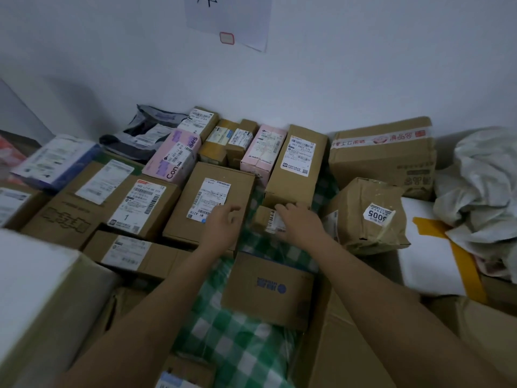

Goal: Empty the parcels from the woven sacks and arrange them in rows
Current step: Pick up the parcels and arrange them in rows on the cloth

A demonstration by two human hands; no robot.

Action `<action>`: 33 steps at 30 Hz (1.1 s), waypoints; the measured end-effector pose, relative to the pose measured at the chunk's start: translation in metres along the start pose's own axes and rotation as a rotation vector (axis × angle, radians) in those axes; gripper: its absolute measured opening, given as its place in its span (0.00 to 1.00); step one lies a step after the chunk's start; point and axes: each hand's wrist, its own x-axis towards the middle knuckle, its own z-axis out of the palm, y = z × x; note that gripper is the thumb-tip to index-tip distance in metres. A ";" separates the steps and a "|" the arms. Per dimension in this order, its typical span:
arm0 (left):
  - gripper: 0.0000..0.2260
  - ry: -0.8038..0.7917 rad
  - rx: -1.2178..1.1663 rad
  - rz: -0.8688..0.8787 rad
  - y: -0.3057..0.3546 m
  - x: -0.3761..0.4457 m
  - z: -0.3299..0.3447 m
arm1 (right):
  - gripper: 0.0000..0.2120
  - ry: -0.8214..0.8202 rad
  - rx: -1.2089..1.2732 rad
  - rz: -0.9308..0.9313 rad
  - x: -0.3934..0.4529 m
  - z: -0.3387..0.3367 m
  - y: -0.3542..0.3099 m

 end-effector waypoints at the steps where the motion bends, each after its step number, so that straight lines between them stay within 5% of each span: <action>1: 0.14 -0.010 0.000 -0.001 -0.002 0.000 0.001 | 0.28 0.008 0.021 0.009 0.001 0.006 -0.004; 15: 0.10 -0.139 0.011 0.036 -0.015 -0.003 0.003 | 0.20 0.092 0.015 0.146 0.003 0.025 -0.007; 21: 0.10 -0.130 0.023 0.052 -0.016 -0.022 0.001 | 0.19 0.178 0.157 0.037 -0.017 0.014 -0.023; 27: 0.09 -0.178 -0.017 0.055 -0.032 -0.047 0.000 | 0.35 -0.282 0.372 -0.031 -0.064 0.007 -0.032; 33: 0.14 -0.267 0.010 -0.035 -0.043 -0.084 -0.002 | 0.52 -0.392 0.163 -0.032 -0.099 0.020 -0.041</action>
